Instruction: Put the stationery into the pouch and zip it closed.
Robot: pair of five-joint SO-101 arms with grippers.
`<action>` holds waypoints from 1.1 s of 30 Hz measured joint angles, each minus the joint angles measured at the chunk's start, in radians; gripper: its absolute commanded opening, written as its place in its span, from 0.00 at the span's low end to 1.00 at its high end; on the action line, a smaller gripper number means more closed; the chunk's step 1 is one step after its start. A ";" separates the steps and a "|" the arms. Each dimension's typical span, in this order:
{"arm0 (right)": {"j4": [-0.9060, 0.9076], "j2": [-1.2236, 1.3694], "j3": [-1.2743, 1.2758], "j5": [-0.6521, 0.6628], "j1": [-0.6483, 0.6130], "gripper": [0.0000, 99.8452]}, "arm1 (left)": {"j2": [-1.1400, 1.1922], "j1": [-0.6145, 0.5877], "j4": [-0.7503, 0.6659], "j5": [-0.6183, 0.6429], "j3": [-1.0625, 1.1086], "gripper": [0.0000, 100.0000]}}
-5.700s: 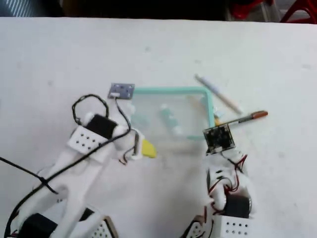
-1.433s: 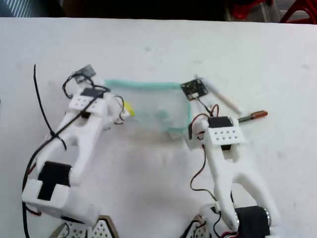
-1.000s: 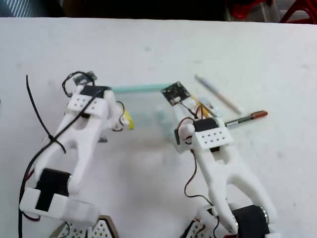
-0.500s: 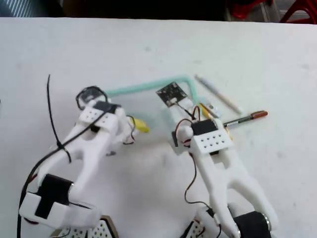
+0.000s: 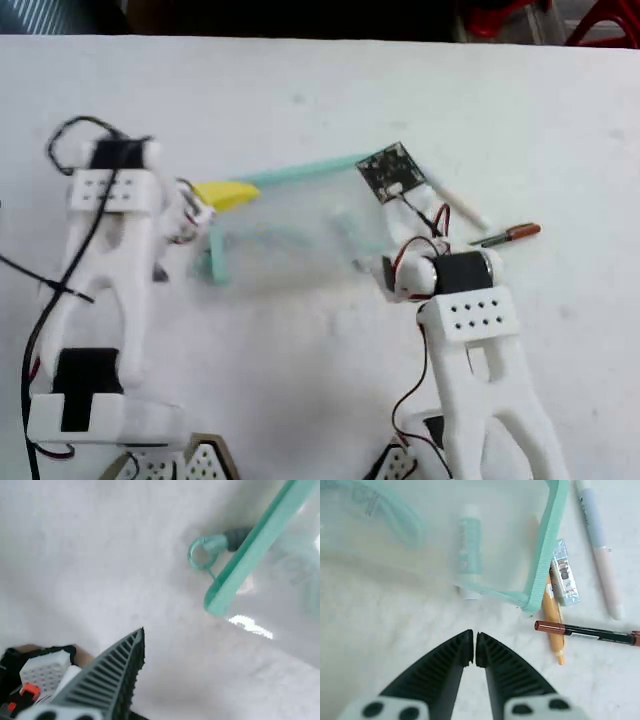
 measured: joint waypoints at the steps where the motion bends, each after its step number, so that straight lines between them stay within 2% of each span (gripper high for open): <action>1: 0.003 0.000 0.000 -0.003 0.003 0.02 | 0.000 -0.032 0.000 -0.021 -0.025 0.48; 3: 0.006 0.000 0.000 -0.011 0.012 0.02 | 0.000 -0.091 -0.002 -0.091 -0.046 0.44; 5: 0.006 -0.002 0.000 -0.015 0.011 0.02 | 0.000 -0.132 -0.012 -0.215 -0.049 0.41; 9: -0.008 -0.006 0.032 -0.018 -0.008 0.02 | 0.000 -0.180 -0.074 -0.571 0.018 0.42; 11: -0.034 -0.006 0.066 -0.017 -0.018 0.02 | 0.000 -0.190 -0.124 -0.664 0.104 0.43; 14: -0.058 -0.006 0.104 -0.017 -0.012 0.02 | 0.000 -0.207 -0.242 -0.798 0.230 0.41; 18: -0.094 -0.006 0.155 0.012 -0.018 0.02 | 0.000 -0.245 -0.499 -1.125 0.322 0.39; 19: -0.107 -0.006 0.166 0.014 -0.018 0.02 | 0.000 -0.247 -0.554 -1.174 0.334 0.39; 26: -0.133 -0.006 0.187 0.015 -0.017 0.02 | 0.000 -0.238 -0.710 -1.086 0.341 0.39; 33: -0.133 -0.006 0.187 0.015 -0.017 0.02 | 0.124 -0.127 -0.732 -1.069 0.339 0.39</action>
